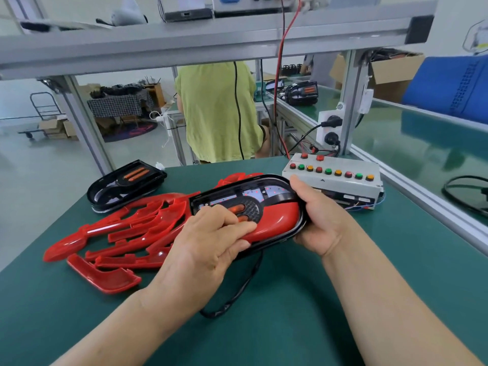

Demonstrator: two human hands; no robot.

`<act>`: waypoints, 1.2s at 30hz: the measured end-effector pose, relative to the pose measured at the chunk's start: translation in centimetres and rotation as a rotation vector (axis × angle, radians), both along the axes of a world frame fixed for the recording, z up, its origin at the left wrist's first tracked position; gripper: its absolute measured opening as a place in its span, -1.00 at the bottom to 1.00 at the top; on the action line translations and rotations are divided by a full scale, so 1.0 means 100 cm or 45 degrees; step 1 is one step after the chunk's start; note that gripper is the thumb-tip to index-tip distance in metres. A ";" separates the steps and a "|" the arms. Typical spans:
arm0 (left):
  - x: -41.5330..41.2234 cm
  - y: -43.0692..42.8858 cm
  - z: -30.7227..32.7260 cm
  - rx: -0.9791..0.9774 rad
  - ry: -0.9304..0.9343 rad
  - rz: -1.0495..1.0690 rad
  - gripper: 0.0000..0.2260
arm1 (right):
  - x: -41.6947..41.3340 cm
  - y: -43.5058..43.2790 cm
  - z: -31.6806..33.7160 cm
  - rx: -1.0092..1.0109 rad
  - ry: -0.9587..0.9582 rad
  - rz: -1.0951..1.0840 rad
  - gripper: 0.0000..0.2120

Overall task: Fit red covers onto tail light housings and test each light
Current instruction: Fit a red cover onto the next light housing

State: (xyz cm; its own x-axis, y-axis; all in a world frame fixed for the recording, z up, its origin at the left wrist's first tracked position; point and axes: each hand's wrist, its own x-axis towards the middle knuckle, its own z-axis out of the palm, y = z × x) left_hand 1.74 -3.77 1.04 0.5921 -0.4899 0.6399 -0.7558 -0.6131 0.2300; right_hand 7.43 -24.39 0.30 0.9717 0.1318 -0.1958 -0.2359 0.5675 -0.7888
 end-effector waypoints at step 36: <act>0.005 0.008 0.000 -0.109 0.246 0.000 -0.68 | 0.000 -0.004 -0.006 0.061 -0.117 0.081 -0.75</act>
State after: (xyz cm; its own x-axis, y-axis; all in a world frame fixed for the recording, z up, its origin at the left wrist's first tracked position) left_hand 2.20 -2.97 1.01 0.7077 -0.4386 0.5539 -0.6927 -0.5847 0.4222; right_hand 7.43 -24.76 -0.34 0.9746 0.2011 -0.0986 -0.2010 0.5915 -0.7809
